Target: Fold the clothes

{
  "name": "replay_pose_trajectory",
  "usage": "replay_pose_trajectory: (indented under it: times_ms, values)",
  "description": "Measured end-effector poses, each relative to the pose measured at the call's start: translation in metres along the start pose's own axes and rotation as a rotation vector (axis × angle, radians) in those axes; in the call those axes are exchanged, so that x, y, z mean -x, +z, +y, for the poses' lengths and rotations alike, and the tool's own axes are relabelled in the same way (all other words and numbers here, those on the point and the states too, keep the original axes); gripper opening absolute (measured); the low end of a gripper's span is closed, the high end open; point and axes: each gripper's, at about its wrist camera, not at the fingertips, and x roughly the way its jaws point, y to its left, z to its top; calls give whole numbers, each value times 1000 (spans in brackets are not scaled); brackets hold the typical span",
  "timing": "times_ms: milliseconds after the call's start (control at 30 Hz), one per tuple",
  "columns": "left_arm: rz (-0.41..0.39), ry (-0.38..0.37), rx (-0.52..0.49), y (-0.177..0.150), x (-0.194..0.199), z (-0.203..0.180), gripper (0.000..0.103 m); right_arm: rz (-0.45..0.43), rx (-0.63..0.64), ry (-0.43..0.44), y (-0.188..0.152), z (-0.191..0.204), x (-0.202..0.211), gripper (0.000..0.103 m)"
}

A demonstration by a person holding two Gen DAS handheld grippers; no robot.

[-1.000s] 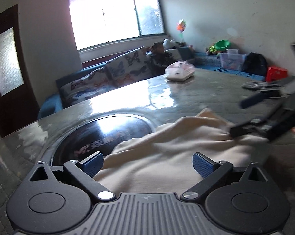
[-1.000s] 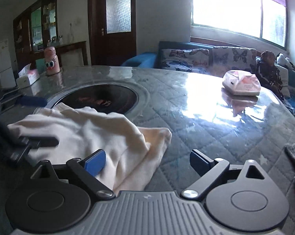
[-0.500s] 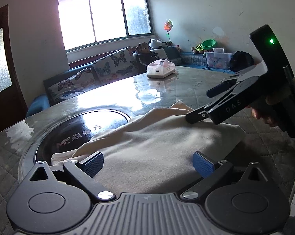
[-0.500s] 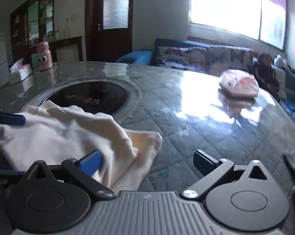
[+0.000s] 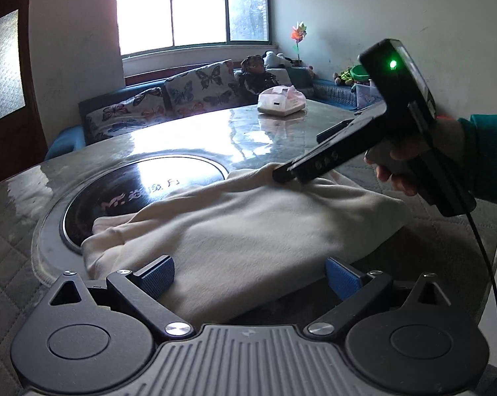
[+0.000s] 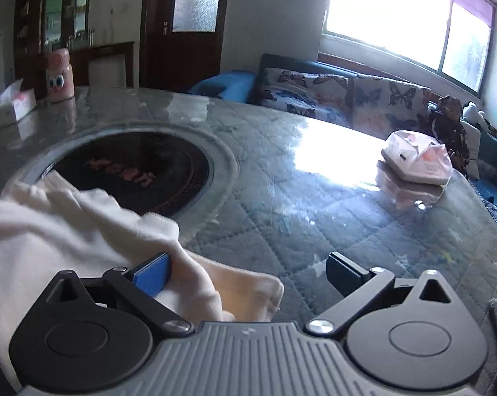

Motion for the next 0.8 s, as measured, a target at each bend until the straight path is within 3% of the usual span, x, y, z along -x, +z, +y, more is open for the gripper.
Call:
replay_pose_trajectory:
  times_ms: [167,333,500,800]
  values:
    - [-20,5,40,1,10,9,101,-22,42,-2,13,12,4,102]
    - [-5,0,79,-4,10,17,101,30,48,-25,15,15,-18,102]
    - [-11,-12,84,-4,15,18,101,-15,61,-12,17,21,2,102]
    - [-50,-29,214,3,29,51,99,-119,174,130,2,57,55,103]
